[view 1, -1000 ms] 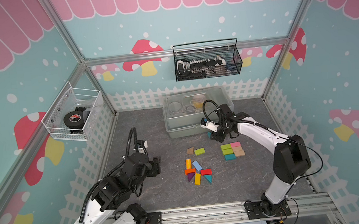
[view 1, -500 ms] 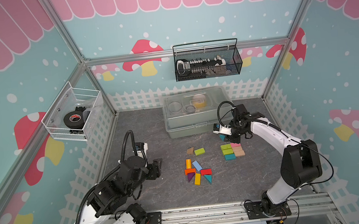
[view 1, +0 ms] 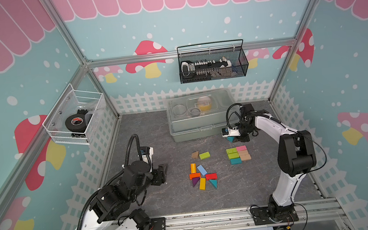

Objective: Assemble a piece of candy with building blocks
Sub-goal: Assemble the building block at the center of the board.

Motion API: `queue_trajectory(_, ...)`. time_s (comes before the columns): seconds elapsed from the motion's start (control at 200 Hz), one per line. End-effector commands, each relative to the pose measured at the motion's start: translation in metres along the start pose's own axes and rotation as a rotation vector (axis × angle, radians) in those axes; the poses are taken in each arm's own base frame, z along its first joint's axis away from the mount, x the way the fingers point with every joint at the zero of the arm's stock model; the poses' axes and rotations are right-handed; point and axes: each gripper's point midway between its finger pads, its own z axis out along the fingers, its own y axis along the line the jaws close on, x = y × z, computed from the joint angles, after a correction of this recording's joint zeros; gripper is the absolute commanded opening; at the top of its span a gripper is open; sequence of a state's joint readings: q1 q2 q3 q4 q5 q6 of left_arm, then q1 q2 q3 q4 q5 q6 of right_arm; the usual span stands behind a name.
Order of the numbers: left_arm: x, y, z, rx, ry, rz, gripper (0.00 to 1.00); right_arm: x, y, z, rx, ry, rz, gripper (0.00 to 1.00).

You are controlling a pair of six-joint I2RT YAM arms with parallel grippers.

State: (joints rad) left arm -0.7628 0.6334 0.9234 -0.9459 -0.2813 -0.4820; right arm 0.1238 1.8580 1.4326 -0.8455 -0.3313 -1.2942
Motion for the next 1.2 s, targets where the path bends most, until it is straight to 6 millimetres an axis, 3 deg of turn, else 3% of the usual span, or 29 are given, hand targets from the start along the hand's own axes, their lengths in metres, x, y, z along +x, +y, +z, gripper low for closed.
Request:
queue_trajectory(0.0, 0.004, -0.002, 0.003, 0.005, 0.015, 0.033, 0.73, 0.003, 0.002, 0.001, -0.041, -0.024, -0.059, 0.13)
queue_trajectory(0.3, 0.005, -0.002, 0.006, -0.001, 0.027, 0.037, 0.73, 0.026, 0.004, 0.03, -0.13, 0.008, -0.045, 0.14)
queue_trajectory(0.49, 0.006, -0.002, 0.007, -0.003, 0.027, 0.037, 0.73, 0.027, 0.001, 0.03, -0.136, 0.001, -0.044, 0.15)
queue_trajectory(1.196, 0.005, -0.002, 0.004, 0.004, 0.02, 0.035, 0.73, 0.041, 0.021, 0.044, -0.206, 0.043, -0.032, 0.18)
